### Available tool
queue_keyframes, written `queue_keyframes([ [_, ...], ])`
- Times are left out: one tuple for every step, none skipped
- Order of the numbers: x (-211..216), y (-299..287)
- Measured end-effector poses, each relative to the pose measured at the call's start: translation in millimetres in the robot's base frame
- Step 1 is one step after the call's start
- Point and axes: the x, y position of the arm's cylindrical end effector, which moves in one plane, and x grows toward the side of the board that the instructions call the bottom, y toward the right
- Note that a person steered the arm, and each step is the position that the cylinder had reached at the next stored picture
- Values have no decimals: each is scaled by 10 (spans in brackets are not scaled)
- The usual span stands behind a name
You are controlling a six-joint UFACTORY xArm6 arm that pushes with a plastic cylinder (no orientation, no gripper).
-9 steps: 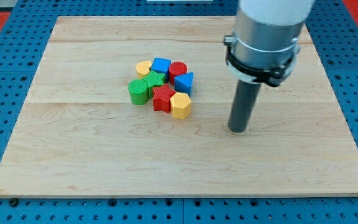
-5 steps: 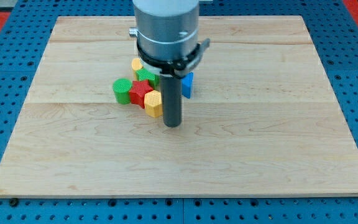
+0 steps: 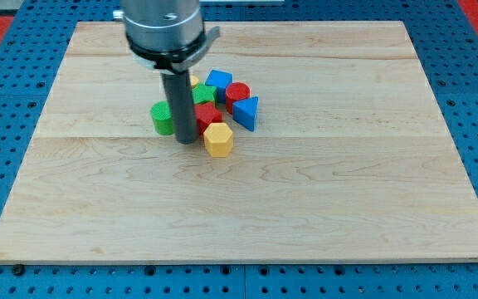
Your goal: Arrange the group of blocks towards the center of the board
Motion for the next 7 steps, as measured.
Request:
queue_keyframes([
  [71, -13],
  [201, -211],
  [372, 99],
  [526, 519],
  [100, 397],
  [-18, 472],
  [-18, 570],
])
